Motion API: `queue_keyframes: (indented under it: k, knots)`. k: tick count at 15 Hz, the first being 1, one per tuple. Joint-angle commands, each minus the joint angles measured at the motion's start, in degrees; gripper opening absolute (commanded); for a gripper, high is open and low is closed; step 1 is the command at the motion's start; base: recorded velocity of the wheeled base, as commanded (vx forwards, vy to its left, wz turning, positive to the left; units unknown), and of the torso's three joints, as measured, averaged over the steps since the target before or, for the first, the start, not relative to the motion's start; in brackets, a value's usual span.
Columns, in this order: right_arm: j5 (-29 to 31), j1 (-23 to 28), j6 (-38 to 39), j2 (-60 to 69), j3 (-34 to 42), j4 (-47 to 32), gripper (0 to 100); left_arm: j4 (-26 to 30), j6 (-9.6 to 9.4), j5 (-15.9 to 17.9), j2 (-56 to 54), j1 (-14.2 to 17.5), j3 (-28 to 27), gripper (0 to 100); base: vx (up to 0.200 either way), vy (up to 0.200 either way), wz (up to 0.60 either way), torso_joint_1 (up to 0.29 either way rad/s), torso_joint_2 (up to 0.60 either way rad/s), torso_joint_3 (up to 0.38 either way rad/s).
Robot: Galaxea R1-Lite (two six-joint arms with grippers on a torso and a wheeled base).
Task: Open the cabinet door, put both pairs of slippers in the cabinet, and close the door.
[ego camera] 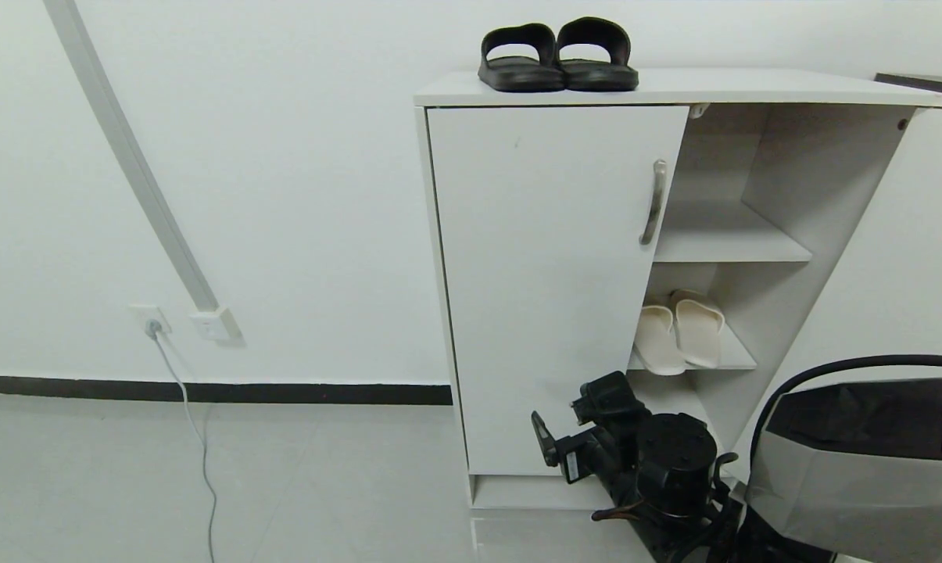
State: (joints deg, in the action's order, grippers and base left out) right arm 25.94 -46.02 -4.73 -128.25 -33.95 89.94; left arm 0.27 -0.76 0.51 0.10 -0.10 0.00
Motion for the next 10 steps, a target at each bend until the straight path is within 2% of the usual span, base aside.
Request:
queue_keyframes:
  k: [1,4,10]
  knots:
    - [0.16,-0.12,-0.02,-0.16,-0.06,0.06,100,0.00,0.05,0.02,-0.01,0.01,0.00,0,0.000,0.000,0.00,0.002,-0.07,-0.061]
    - [0.16,-0.30,-0.10,-0.08,-0.15,0.06,100,0.00,0.05,0.10,-0.01,0.01,0.00,0,0.000,0.000,0.00,0.004,-0.19,-0.312]
    - [-0.01,-0.30,-0.10,0.28,-0.15,0.06,100,0.00,0.05,0.10,-0.01,0.01,0.00,0,0.000,0.000,0.00,0.061,-0.49,-0.360]
